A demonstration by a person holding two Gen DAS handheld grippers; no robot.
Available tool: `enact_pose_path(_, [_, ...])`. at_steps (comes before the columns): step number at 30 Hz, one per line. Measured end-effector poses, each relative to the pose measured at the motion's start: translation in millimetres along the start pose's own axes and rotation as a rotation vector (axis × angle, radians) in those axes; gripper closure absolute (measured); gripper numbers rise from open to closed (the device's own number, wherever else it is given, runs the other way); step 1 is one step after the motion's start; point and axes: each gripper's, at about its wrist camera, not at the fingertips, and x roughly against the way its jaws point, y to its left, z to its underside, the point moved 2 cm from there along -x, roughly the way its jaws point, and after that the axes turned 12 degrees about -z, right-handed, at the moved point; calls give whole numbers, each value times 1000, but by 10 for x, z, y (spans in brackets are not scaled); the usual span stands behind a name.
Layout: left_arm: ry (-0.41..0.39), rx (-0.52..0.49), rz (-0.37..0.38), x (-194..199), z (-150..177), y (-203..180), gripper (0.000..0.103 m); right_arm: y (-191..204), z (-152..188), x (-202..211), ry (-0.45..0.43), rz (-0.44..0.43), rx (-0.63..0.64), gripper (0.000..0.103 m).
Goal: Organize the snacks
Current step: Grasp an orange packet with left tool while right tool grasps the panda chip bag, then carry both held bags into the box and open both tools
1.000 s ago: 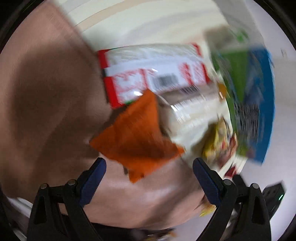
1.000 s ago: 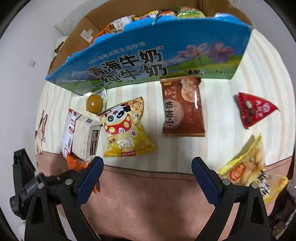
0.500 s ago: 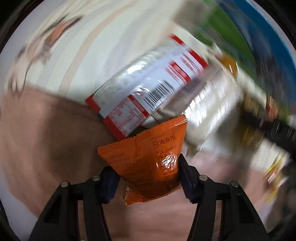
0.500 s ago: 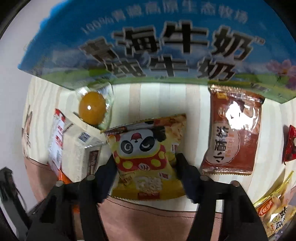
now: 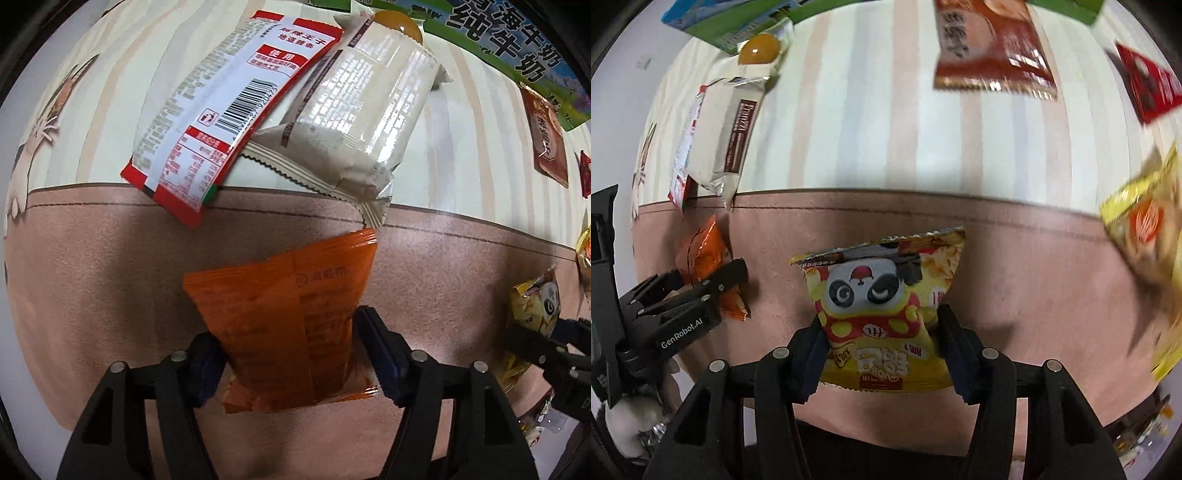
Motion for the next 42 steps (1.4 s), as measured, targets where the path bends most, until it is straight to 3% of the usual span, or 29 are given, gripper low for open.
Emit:
enact_pose_path(4, [-6, 5, 7, -60, 46, -218, 37, -27, -41, -84, -15, 4, -47, 39])
enact_pose_path(6, [-12, 3, 17, -18, 34, -271, 43, 11, -68, -123, -27, 14, -43, 39])
enact_pose_path(7, [-13, -6, 27, 8, 56, -344, 49, 22, -71, -129, -34, 20, -41, 40])
enact_pose_path(10, [-22, -38, 48, 87, 118, -569, 51, 57, -18, -134, -52, 31, -27, 47])
enact_pose_path(17, [-48, -131, 30, 109, 281, -1164, 53, 27, 165, -129, -40, 50, -24, 47])
enact_pose_path(24, [-38, -137, 19, -2, 247, -1322, 52, -45, 115, -211, -49, 40, -65, 46])
enact_pose_path(28, [-46, -129, 24, 57, 242, -1307, 54, -178, 278, -151, -61, 34, -76, 48])
enact_pose_path(35, [-91, -67, 131, 683, 175, -1161, 55, -166, 394, 310, -130, -30, -44, 51])
enact_pose_path(42, [-230, -25, 279, 1663, -433, -1047, 55, 71, 149, 1289, -263, -165, 9, 51])
